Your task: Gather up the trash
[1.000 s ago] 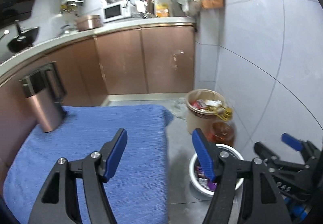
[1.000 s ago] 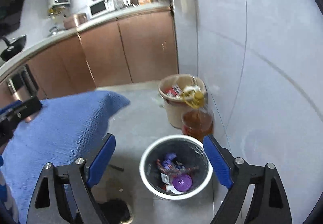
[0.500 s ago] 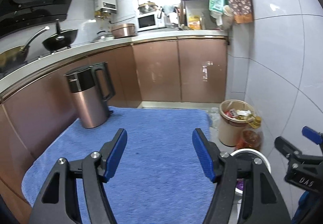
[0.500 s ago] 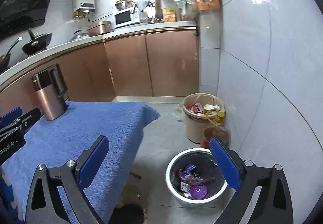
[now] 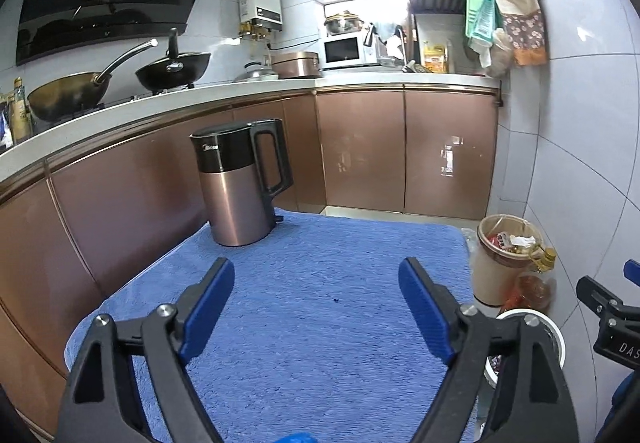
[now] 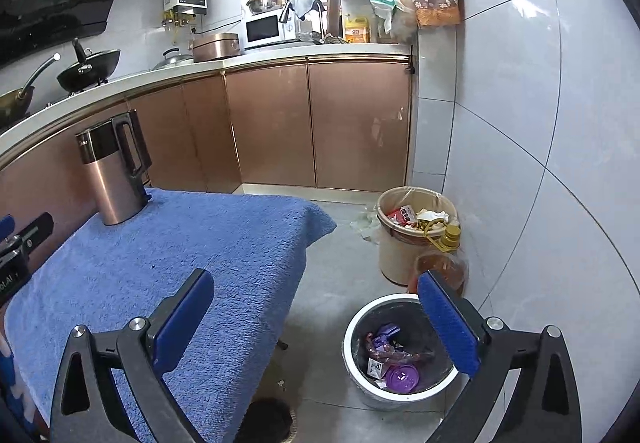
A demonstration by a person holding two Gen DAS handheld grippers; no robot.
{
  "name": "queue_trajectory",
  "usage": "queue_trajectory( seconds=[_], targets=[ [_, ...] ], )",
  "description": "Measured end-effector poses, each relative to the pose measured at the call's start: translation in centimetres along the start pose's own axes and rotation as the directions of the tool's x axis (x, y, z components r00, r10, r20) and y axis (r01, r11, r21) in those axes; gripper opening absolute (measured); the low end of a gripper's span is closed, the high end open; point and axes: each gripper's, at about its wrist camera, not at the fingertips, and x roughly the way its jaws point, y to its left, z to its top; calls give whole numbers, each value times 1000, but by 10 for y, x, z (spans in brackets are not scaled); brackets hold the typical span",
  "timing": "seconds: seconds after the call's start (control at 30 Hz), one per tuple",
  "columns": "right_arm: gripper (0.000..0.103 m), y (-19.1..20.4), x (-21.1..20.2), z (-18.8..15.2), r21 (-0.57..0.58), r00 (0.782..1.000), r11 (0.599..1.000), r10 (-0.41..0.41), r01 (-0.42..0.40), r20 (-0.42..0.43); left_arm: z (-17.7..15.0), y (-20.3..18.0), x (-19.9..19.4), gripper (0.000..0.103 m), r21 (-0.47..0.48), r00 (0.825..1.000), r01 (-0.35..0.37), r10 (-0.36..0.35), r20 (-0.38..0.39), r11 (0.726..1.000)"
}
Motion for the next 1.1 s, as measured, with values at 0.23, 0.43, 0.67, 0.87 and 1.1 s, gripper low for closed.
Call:
queue_trajectory(
  seconds=[0.23, 0.43, 0.67, 0.87, 1.1],
  targets=[
    [103, 5, 3, -2, -17, 1000, 1000, -2, 2, -5, -5, 13, 0, 84, -18, 1000, -28, 28, -2, 999],
    [103, 8, 5, -2, -20, 1000, 1000, -2, 2, -7, -8, 18, -2, 84, -19, 999, -47, 47, 7, 999],
    [103, 10, 5, -3, -29, 1000, 1000, -1, 1, -7, -11, 23, -1, 84, -17, 999, -50, 50, -5, 999],
    [103, 7, 2, -2, -32, 1000, 999, -9, 9, 7, -13, 24, -1, 84, -16, 999, -51, 51, -14, 999],
    [103, 9, -7, 2, -49, 998, 998, -31, 33, 46, -12, 26, -5, 84, -25, 999, -54, 54, -5, 998]
  ],
)
